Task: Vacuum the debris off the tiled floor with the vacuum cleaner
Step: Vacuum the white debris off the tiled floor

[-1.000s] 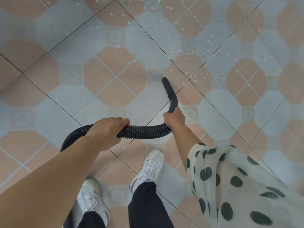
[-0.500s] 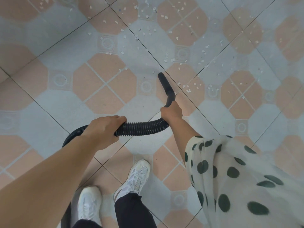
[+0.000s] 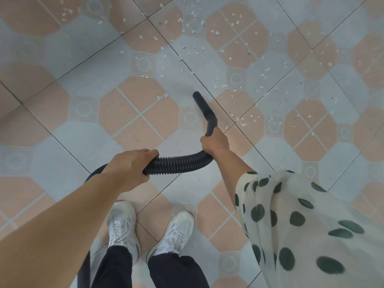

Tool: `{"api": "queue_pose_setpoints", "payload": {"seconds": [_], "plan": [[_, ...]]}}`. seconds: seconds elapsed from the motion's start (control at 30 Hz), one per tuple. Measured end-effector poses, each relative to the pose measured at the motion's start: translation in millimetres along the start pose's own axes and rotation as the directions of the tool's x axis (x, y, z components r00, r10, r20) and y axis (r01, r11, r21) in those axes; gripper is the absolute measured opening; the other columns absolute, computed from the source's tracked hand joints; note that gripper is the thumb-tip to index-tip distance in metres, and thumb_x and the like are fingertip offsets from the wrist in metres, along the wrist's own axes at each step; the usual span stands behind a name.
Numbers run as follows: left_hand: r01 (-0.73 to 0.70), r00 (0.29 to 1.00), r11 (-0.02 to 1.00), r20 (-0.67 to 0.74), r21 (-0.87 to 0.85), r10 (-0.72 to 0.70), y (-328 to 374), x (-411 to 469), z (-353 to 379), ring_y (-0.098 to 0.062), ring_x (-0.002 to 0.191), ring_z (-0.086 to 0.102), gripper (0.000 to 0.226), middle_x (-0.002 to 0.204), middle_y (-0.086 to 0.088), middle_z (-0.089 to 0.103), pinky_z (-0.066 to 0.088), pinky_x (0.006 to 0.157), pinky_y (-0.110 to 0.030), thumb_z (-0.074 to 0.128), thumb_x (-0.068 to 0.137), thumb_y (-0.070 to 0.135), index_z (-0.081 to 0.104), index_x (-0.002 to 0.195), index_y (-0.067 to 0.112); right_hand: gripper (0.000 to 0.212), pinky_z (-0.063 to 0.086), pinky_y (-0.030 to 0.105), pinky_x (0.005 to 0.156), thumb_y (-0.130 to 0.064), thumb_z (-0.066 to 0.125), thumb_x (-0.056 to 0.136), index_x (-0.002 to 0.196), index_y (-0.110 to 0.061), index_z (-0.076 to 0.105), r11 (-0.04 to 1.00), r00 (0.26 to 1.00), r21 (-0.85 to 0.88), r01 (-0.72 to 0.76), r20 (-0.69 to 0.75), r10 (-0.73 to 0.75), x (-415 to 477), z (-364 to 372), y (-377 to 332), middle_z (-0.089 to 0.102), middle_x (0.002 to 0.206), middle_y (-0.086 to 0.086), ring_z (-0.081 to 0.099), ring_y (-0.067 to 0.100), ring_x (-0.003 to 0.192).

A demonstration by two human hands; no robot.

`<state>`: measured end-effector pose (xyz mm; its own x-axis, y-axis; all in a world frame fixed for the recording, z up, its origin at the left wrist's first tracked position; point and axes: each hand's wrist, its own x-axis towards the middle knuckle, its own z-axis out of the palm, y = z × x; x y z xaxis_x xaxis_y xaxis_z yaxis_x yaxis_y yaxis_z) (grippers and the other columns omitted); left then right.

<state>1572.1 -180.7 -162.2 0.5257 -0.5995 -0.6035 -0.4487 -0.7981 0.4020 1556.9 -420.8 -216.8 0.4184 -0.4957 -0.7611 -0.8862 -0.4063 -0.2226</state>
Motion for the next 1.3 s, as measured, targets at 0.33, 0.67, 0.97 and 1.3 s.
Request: {"api": "queue_pose_setpoints", "payload": {"seconds": [0.33, 0.67, 0.97, 1.3], "plan": [[0.021, 0.993, 1.0, 0.116, -0.015, -0.019, -51, -28, -19, -0.016, 0.075, 0.05, 0.025, 0.082, 0.009, 0.048, 0.042, 0.062, -0.029, 0.055, 0.079, 0.014, 0.04, 0.092, 0.029, 0.045, 0.039, 0.03, 0.062, -0.022, 0.052, 0.095, 0.136, -0.011, 0.037, 0.99, 0.994, -0.125, 0.067, 0.094, -0.055, -26, 40, -41, 0.055, 0.122, 0.013, 0.051, 0.026, 0.089], [0.084, 0.995, 0.992, 0.063, -0.09, -0.079, -102, -48, -34, -0.017, 0.075, 0.053, 0.024, 0.08, 0.008, 0.05, 0.042, 0.061, -0.029, 0.057, 0.079, 0.015, 0.042, 0.093, 0.028, 0.049, 0.032, 0.026, 0.049, -0.019, 0.052, 0.095, 0.14, -0.012, 0.035, 0.985, 0.992, -0.139, 0.097, 0.089, -0.085, -34, 67, -103, 0.054, 0.124, 0.012, 0.05, 0.024, 0.087], [0.087, 0.996, 0.984, 0.009, -0.152, -0.087, -125, -34, -57, -0.02, 0.075, 0.052, 0.023, 0.082, 0.007, 0.051, 0.037, 0.058, -0.028, 0.056, 0.079, 0.014, 0.043, 0.095, 0.025, 0.041, 0.031, 0.025, 0.047, -0.015, 0.054, 0.091, 0.13, -0.01, 0.044, 0.992, 1.0, -0.122, 0.028, -0.003, -0.028, -20, 61, -149, 0.055, 0.121, 0.013, 0.051, 0.024, 0.081], [0.109, 0.994, 0.979, 0.006, -0.17, -0.109, -138, -14, -76, -0.018, 0.073, 0.053, 0.023, 0.082, 0.005, 0.054, 0.036, 0.054, -0.025, 0.056, 0.08, 0.013, 0.045, 0.096, 0.024, 0.042, 0.029, 0.025, 0.047, -0.015, 0.054, 0.092, 0.132, -0.011, 0.042, 0.994, 0.999, -0.106, 0.02, -0.036, -0.024, -4, 56, -177, 0.053, 0.124, 0.014, 0.05, 0.025, 0.083]]}}
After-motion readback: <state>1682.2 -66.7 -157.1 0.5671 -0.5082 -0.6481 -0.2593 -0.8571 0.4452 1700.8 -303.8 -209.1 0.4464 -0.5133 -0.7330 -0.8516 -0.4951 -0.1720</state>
